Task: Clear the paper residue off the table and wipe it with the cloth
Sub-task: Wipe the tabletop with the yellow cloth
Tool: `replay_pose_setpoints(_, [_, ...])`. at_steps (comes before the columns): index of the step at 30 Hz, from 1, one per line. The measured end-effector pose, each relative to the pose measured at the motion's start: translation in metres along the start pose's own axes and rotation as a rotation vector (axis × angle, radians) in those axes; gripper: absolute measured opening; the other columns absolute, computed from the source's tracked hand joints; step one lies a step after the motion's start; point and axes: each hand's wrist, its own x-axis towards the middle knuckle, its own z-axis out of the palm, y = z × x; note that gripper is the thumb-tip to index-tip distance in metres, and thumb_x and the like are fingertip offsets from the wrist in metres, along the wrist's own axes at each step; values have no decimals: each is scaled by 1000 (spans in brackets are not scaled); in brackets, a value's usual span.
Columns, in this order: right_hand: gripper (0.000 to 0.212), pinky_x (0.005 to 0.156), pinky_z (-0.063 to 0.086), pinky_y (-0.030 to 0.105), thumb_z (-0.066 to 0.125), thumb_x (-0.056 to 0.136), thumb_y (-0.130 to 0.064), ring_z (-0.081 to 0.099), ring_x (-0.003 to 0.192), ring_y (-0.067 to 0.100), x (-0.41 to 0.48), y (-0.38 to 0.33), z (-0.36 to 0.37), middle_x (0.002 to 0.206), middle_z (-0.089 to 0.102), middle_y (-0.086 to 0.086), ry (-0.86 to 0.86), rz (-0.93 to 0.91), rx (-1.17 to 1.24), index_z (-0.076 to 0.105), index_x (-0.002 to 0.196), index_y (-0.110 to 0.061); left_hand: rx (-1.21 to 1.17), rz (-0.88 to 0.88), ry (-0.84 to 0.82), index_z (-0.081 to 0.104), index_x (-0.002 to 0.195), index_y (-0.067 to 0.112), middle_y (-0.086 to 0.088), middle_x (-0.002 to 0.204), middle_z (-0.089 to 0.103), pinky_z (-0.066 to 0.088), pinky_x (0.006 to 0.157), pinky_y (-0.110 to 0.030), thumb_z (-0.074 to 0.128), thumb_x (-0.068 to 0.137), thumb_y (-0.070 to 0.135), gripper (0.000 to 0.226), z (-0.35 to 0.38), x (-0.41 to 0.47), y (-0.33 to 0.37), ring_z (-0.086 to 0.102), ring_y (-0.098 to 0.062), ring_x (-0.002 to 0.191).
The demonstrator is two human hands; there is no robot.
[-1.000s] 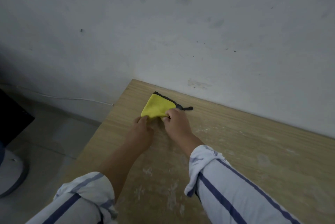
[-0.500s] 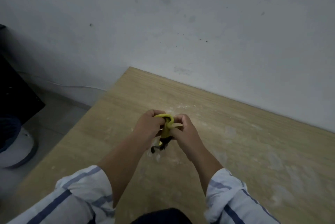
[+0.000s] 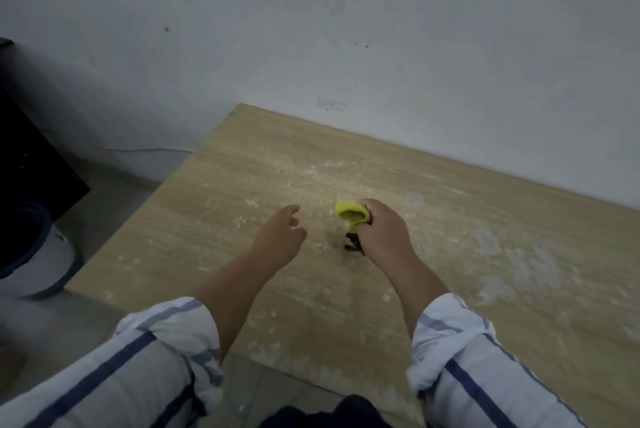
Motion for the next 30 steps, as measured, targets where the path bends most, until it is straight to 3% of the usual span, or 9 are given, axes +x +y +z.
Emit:
replay_pose_setpoints(4, [28,78,41,39,53,83,-10,47,103,36,0,20,14,114,60,10,161,66,-312,60,110,-11,391,6,12,32,145,18,-7,151,30,35,107,-39,50,91,21,57,-17,12,-47,35,-27,134])
replay_pose_setpoints(7, [49,100,36,40,56,85,-25,31,130,35,-10,41,51,146,31,15,-234,279,-371,45,130,-10,600,-29,9,19,149,22,-3,159,9,17,117,-41,47,91,30,65,-35,17,-82,9,-25,145])
replay_pose_setpoints(9, [68,109,30,44,58,84,-43,16,140,33,-23,48,78,155,8,11,-351,365,-336,31,141,-18,704,-9,10,9,150,21,-3,159,0,8,119,-42,42,93,34,67,-48,18,-104,-2,-25,146])
replay_pose_setpoints(12, [86,110,26,48,58,77,-61,14,141,33,-31,42,101,157,4,7,-97,450,-298,21,144,-20,761,27,41,7,150,16,-5,159,-3,1,118,-45,36,96,42,67,-72,20,-128,-6,-25,146])
replay_pose_setpoints(15, [89,111,20,50,53,80,-62,10,141,33,-24,43,109,157,-2,6,1,571,-305,14,146,-18,781,34,99,9,150,15,-5,160,-1,-1,118,-46,29,95,51,69,-93,26,-148,-6,-24,146])
replay_pose_setpoints(19, [55,109,21,52,39,95,-42,15,139,35,-14,41,118,157,14,4,21,599,-367,27,142,-16,808,98,111,13,150,20,-3,159,5,-2,117,-45,27,94,54,67,-105,30,-162,-3,-24,146])
replay_pose_setpoints(22, [55,103,28,50,43,94,-34,25,133,36,-11,18,139,147,33,14,8,509,-360,25,142,-14,817,121,117,13,150,20,-4,159,5,-3,117,-45,24,94,54,67,-105,29,-164,-3,-24,146])
replay_pose_setpoints(26, [59,103,27,48,47,92,-31,27,132,34,-23,-32,191,141,39,16,-151,259,-282,25,145,-15,815,114,106,12,150,19,-4,159,3,-4,117,-46,23,94,55,68,-105,29,-163,-4,-24,146])
replay_pose_setpoints(30, [44,91,40,40,53,82,-11,47,109,38,-3,-21,159,117,56,22,235,189,-217,49,126,-5,793,136,98,11,150,19,-4,160,3,-3,117,-45,26,95,52,66,-119,37,-163,-4,-24,146])
